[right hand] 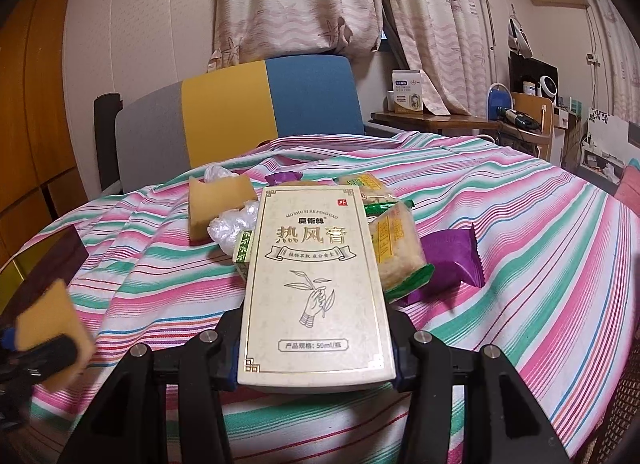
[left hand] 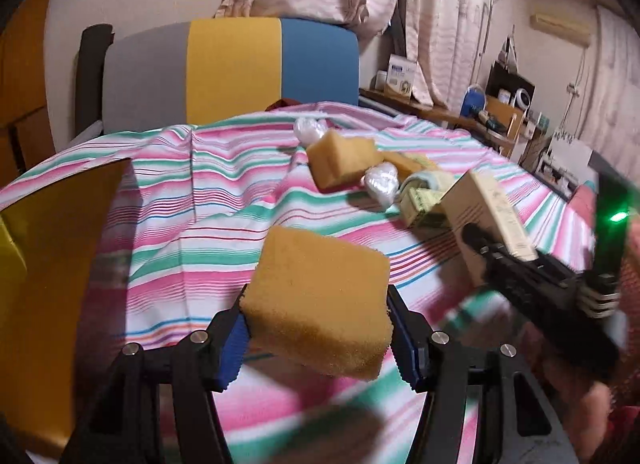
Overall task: Organize objects
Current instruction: 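Carry the sponge to the gold tray and release it with the left tool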
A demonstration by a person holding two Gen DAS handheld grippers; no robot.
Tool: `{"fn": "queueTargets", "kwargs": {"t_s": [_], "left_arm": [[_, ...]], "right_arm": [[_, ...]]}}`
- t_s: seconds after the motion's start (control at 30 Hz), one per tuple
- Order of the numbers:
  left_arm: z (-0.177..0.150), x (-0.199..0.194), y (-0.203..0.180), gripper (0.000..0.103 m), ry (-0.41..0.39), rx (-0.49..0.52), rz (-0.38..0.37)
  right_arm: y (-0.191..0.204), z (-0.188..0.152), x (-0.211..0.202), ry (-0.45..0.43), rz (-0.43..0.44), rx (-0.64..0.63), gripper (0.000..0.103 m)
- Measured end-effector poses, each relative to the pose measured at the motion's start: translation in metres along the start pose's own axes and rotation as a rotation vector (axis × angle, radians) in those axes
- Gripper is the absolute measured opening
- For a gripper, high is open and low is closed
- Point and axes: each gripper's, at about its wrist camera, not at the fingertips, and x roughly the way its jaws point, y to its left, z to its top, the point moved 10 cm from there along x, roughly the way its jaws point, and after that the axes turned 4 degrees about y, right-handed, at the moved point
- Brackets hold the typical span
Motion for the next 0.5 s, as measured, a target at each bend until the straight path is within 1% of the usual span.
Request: {"fn": "queueTargets", "kwargs": {"t_s": [0.23,0.33,0.43,0.5], "left_arm": [[-0.001,-0.039,0.015,0.062,-0.045,-0.052,0.016],[-0.001,-0.059,0.028,0.062,-0.085,-0.069,0.029],[0.0,-0.08,0.047,0.062,-0.125,-0.082,0.068],[0.001,-0.094,0.063,0.062,-0.139,-0.098,0.1]], "right_arm": [[0.003,0.0,0.001,0.01,-0.027,-0.025,0.051],[0.005,0.0,0.003,0.028,-0.014,-0.036,0.051],[0.01,0.0,0.002,0.043,-0.006,-0.062,0.051],[0.015,0.002,-0.002,0.035,-0.008,-0.082,0.051]]}}
